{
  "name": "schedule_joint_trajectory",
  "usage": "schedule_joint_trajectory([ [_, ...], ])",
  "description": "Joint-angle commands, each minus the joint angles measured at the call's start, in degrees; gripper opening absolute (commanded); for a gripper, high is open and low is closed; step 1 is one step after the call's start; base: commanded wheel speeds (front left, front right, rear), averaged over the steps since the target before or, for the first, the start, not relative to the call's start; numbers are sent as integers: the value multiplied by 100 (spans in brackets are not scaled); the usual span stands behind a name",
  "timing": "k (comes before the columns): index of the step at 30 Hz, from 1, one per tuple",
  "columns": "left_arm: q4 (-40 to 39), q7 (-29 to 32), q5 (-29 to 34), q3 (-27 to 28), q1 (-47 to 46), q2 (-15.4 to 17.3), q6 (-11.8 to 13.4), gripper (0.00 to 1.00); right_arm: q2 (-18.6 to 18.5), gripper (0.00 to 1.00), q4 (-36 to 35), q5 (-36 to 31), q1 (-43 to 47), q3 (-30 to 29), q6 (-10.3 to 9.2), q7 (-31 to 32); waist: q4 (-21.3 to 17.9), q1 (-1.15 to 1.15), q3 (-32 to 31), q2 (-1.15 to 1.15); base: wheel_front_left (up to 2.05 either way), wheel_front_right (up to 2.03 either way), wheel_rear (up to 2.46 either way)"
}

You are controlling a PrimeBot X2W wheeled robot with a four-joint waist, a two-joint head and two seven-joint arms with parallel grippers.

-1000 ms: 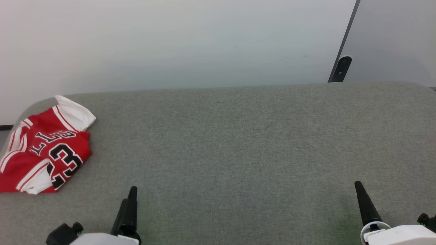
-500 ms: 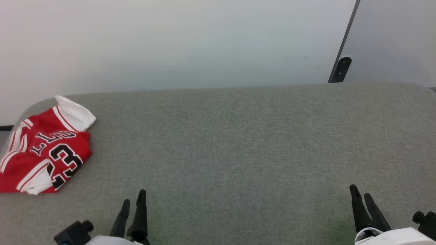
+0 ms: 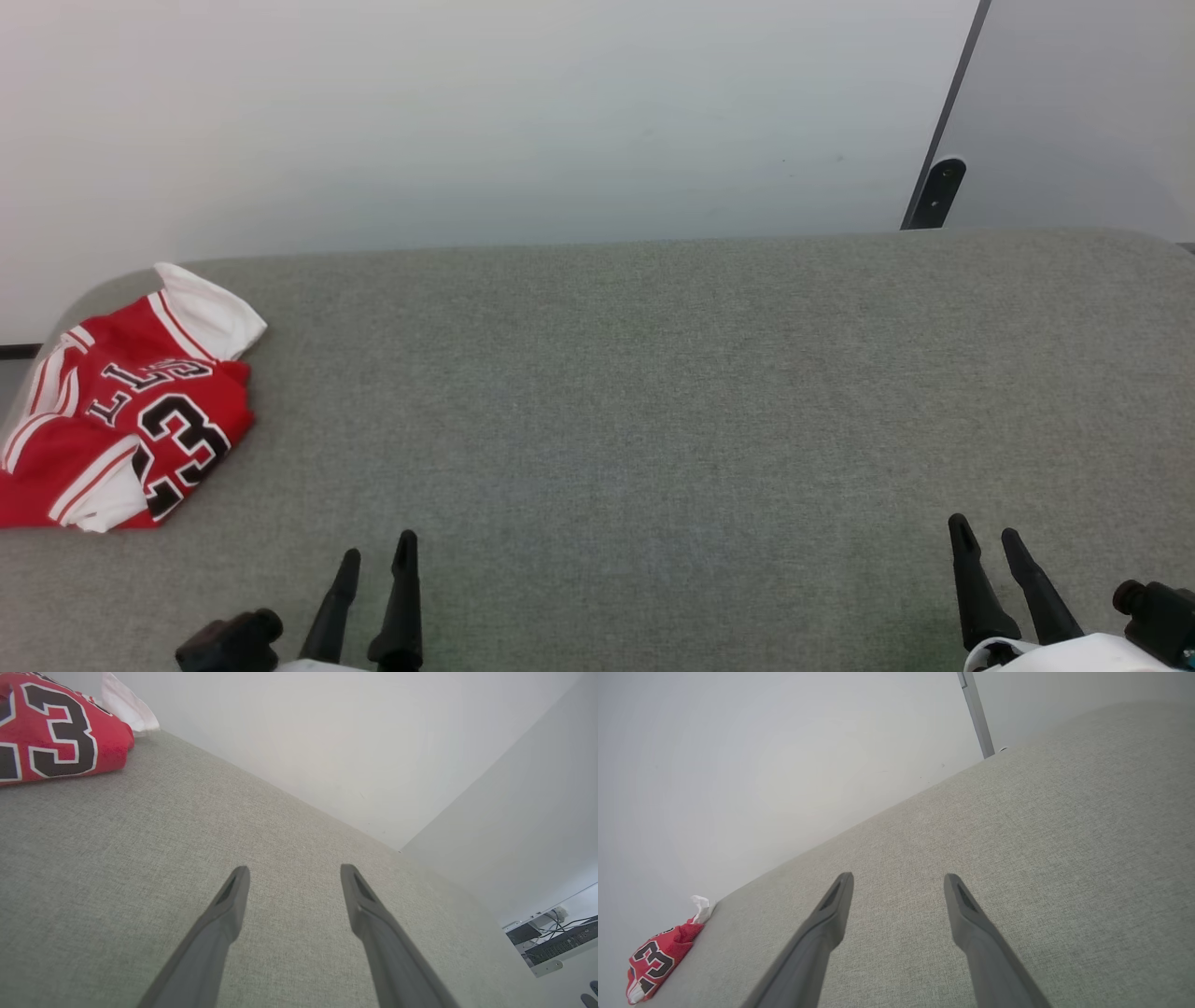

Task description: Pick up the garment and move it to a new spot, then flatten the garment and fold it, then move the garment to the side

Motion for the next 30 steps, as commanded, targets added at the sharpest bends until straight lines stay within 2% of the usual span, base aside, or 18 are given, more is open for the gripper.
schedule_joint_trajectory([
  [1,-87,-45,151,-15,-6,26,33,100,-7,100,-84,-146,2,13,-2,-41,2,0,1,0,0,0,0],
  [30,-316,-453,1675,-208,313,15,101,100,7,100,-301,-1784,279,126,-3,-317,15,0,-5,0,0,0,0],
])
